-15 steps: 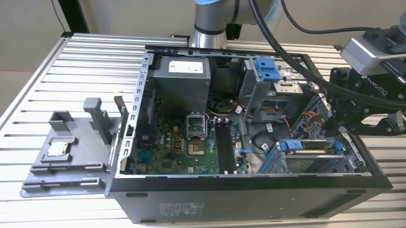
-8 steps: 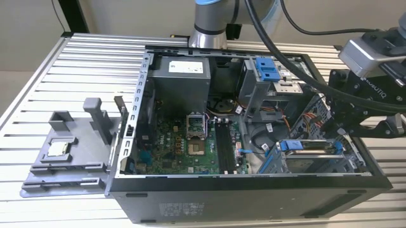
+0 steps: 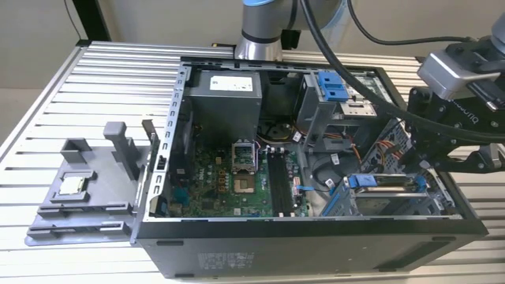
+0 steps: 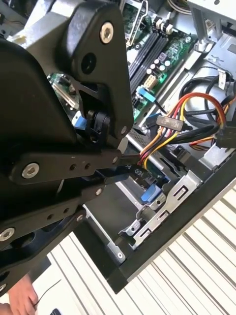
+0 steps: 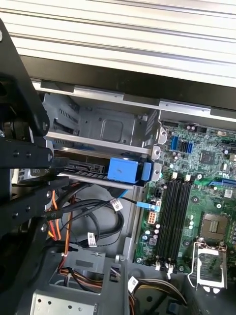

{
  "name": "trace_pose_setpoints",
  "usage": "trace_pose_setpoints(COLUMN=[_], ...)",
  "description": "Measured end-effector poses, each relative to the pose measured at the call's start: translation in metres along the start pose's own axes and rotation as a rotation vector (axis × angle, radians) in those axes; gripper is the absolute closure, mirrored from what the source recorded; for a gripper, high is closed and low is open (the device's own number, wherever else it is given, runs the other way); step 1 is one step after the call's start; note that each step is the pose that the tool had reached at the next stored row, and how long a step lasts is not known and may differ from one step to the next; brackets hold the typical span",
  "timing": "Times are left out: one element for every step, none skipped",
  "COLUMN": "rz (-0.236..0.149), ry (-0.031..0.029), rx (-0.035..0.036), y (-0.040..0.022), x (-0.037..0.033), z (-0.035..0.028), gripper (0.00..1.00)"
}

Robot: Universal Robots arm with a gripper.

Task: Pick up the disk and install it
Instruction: 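Insert the first disk wire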

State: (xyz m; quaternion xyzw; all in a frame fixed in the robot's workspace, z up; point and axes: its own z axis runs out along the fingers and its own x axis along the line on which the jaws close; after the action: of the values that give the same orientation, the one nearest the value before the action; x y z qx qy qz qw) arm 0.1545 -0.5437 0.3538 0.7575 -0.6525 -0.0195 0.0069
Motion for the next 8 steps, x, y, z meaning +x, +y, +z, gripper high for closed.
trace_pose_setpoints(rz=[0.000, 0.000, 0.000, 0.000, 0.000, 0.000, 0.000, 0.000], ry=[0.0013, 0.0024, 0.0025, 0.0027, 0.0029, 0.0029, 0.0029, 0.0029], rx=[0.0097, 0.0170, 0.0180, 0.0183, 0.0190, 0.0196, 0.0196, 0.0196], y=[0.0009, 0.0014, 0.0015, 0.0014, 0.0015, 0.0015, 0.0015, 0.0015], x=[-0.0001, -0.0001, -0.0001, -0.0001, -0.0002, -0.0002, -0.0002, -0.0002], z=[0.0008, 0.0014, 0.0014, 0.0014, 0.0013, 0.0013, 0.0013, 0.0014], gripper=[1.00, 1.00, 1.00, 1.00, 1.00, 1.00, 1.00, 1.00])
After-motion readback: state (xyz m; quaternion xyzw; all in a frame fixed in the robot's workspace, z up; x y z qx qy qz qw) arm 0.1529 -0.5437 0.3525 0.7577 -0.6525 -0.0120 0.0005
